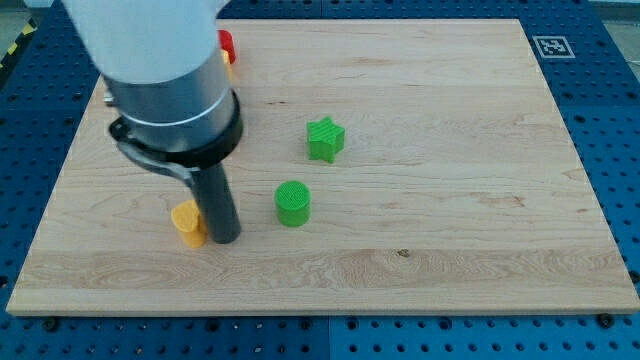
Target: Slide the green circle diagonal to the green star
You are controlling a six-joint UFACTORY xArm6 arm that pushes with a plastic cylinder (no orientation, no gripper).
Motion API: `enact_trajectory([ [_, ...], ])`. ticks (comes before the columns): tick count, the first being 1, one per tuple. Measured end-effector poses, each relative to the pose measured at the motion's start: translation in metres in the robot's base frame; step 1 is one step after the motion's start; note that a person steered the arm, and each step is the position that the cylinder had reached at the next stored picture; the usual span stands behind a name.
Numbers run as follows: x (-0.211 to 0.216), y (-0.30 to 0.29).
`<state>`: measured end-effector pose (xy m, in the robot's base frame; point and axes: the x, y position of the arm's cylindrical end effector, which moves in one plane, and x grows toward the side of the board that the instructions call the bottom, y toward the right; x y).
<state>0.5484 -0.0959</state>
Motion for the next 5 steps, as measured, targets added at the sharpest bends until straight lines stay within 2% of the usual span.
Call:
enact_trajectory([
  [2,-0.008,0.048],
  [4,-0.031,0.040],
  [5,-0.032,0.059],
])
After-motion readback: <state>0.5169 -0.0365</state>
